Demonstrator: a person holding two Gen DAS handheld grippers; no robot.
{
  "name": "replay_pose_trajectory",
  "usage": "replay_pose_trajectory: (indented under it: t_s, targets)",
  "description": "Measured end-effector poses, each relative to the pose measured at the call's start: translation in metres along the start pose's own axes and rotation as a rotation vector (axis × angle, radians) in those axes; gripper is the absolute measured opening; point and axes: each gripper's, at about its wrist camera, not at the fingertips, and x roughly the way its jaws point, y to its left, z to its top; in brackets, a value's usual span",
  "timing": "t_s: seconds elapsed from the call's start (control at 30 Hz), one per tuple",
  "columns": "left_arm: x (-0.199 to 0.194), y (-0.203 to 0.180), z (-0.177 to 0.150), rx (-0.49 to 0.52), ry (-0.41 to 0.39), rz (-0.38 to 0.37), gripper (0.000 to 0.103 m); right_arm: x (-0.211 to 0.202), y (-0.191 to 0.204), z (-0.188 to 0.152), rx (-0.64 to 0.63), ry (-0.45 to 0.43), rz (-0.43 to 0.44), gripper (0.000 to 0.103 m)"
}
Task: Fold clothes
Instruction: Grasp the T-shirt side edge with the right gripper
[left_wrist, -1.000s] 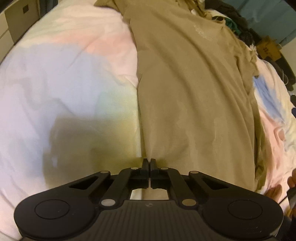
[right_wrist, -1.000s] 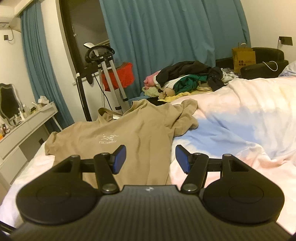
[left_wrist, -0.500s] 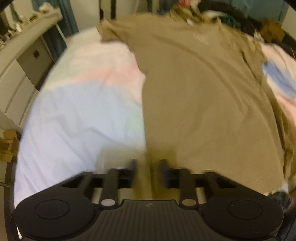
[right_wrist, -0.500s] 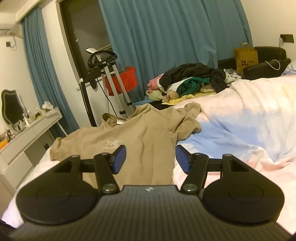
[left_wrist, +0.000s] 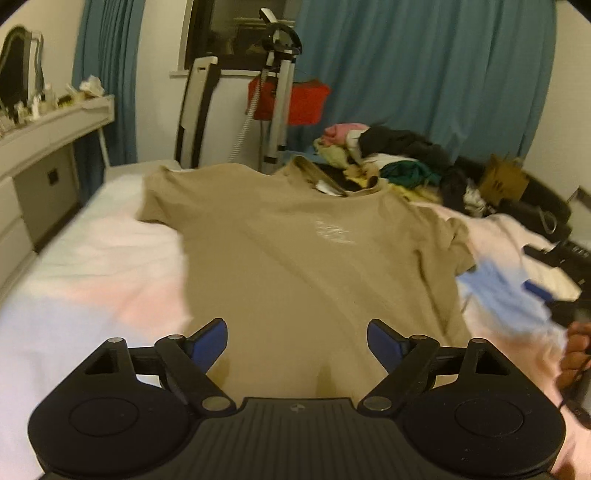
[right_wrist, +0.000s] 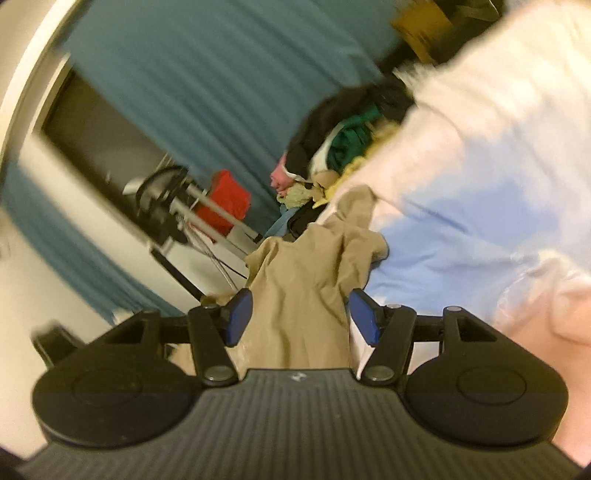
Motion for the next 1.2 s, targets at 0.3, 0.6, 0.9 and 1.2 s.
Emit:
replay_pose_trajectory:
  t_s: [0.3, 0.6, 0.9, 1.2]
  targets:
    - [0.14, 0.03, -0.049, -0.067, -0.013, -0.081, 0.084, 0.098, -0.072, 0.012, 0.242, 0.133, 0.054, 0.056]
    - [0.171, 0.041, -0.056, -0.082, -0.033, -0.087, 0.084, 0.18, -0.07, 0.018, 0.145, 0.117, 0.022, 0.014]
    - [0.159, 0.044, -0.053, -0.1, -0.075, -0.081, 0.084, 0.135, -0.101, 0.026, 0.361, -0.19, 0.049, 0.006]
    - [0.156, 0.052, -0.053, -0.154, -0.054, -0.106, 0.084, 0.146, -0.11, 0.017, 0.364, -0.107, 0.117, 0.04]
